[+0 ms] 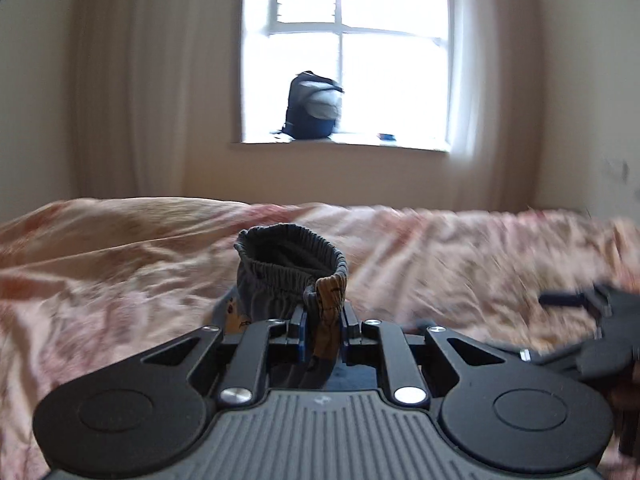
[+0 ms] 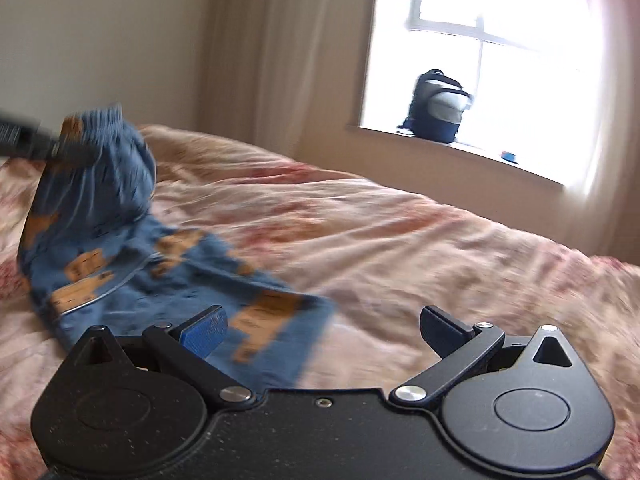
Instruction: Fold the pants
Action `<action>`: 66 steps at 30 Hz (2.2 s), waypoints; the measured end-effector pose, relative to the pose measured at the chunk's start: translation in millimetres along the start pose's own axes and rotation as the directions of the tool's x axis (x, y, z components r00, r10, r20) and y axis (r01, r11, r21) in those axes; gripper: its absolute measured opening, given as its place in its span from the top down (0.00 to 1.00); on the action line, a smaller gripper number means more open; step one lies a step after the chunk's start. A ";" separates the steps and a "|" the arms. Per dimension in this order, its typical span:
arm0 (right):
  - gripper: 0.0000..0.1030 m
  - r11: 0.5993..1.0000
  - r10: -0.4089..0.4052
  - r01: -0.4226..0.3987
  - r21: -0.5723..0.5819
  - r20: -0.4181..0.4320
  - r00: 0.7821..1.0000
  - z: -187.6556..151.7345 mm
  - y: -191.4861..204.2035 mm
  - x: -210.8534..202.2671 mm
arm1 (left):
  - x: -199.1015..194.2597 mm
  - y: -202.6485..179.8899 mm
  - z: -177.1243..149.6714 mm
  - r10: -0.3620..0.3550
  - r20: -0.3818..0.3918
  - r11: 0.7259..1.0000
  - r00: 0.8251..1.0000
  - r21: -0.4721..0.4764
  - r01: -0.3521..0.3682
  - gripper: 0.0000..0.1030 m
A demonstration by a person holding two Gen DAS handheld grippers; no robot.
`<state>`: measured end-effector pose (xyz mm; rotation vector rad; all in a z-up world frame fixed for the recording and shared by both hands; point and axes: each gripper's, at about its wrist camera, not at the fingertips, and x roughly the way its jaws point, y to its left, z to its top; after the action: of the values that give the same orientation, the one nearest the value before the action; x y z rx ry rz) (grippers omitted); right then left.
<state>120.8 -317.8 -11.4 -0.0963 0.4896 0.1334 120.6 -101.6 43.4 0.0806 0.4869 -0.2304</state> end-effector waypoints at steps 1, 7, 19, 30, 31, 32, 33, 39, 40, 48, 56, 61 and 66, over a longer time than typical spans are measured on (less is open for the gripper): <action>0.01 1.000 -0.006 0.006 0.018 -0.003 1.000 -1.8 -10.3 -0.2 | 5.2 -13.5 -4.6 -0.015 -0.014 0.999 1.000 0.035 0.016 0.84; 0.01 0.994 -0.033 0.037 0.106 -0.043 0.999 -20.8 -50.6 -0.2 | 38.4 -71.6 -53.2 -0.012 -0.116 0.984 0.993 0.175 0.033 0.82; 0.01 0.930 0.337 -0.320 0.179 -0.073 0.939 -0.7 -32.8 27.7 | 19.2 -81.2 -81.5 0.079 -0.083 0.941 0.993 0.334 -0.047 0.40; 0.17 0.829 0.493 -0.441 0.344 -0.076 0.867 16.2 -12.7 69.5 | 12.4 -77.5 -87.1 0.038 -0.090 0.935 0.995 0.354 -0.004 0.71; 0.22 0.828 0.494 -0.443 0.344 -0.075 0.866 17.5 -13.1 71.1 | 12.4 -78.1 -87.8 0.037 -0.091 0.935 0.995 0.356 -0.002 0.73; 0.26 0.831 0.489 -0.439 0.340 -0.072 0.869 18.6 -12.5 70.8 | 12.5 -78.4 -88.0 0.040 -0.092 0.935 0.995 0.356 -0.005 0.73; 0.28 0.836 0.482 -0.434 0.335 -0.070 0.874 19.9 -11.4 70.2 | 12.8 -78.5 -88.2 0.042 -0.091 0.935 0.995 0.355 -0.007 0.74; 0.48 0.853 0.470 -0.418 0.312 -0.114 0.875 17.5 0.6 75.2 | 14.2 -75.2 -85.4 0.042 -0.097 0.945 0.994 0.327 -0.008 0.85; 0.56 0.860 0.459 -0.407 0.307 -0.119 0.880 16.7 1.6 75.7 | 13.8 -74.5 -85.1 0.039 -0.098 0.947 0.994 0.320 -0.006 0.87; 0.92 0.856 0.439 -0.387 0.343 -0.089 0.894 13.4 -5.6 71.3 | 9.0 -69.4 -76.9 0.018 -0.092 0.959 0.996 0.283 0.009 0.95; 0.93 0.846 0.432 -0.392 0.361 -0.034 0.901 25.8 -15.7 47.8 | -7.3 -64.2 -50.6 -0.057 -0.099 0.975 0.993 0.209 0.077 0.96; 0.93 0.856 0.406 -0.368 0.364 -0.033 0.913 22.6 -33.8 30.1 | -3.9 -82.1 -57.9 -0.102 -0.113 0.964 0.988 0.235 0.126 0.96; 0.93 0.874 0.374 -0.312 0.373 -0.106 0.921 -1.9 -36.4 39.7 | 15.7 -83.3 -77.3 -0.135 -0.194 0.967 0.972 0.188 0.172 0.94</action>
<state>160.1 -349.7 -29.7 0.3360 0.6984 0.3890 79.1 -175.4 -33.9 0.2658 0.6497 -0.4288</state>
